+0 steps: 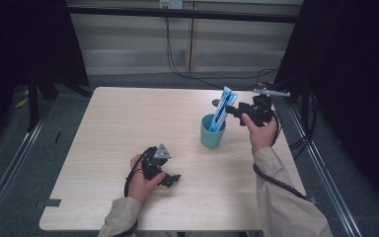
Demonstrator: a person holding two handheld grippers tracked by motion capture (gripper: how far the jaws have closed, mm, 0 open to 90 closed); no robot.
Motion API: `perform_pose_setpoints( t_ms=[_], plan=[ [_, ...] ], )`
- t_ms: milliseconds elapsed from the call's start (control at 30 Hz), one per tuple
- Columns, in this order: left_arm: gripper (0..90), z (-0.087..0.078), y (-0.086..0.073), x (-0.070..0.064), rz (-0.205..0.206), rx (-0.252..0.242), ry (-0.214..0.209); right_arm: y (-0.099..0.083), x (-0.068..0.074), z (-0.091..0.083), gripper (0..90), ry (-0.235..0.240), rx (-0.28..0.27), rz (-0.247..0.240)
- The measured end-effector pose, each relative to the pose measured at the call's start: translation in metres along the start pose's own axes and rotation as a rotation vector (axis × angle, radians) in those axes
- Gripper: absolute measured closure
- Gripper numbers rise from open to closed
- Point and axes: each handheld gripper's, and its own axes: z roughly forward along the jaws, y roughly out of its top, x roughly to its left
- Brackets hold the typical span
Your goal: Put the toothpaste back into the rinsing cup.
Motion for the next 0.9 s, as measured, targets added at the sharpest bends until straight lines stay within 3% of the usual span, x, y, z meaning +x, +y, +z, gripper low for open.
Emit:
perform_pose_setpoints(
  t_ms=[467, 900],
  plan=[
    [1.4, -0.001, 0.000, 0.001, 0.013, 0.009, -0.001, -0.007, -0.004, -0.012, 24.8, 0.020, 0.018, -0.019],
    [1.4, -0.001, 0.000, 0.001, 0.013, 0.009, -0.002, -0.012, 0.004, -0.019, 22.5, 0.038, 0.043, -0.070]
  ],
)
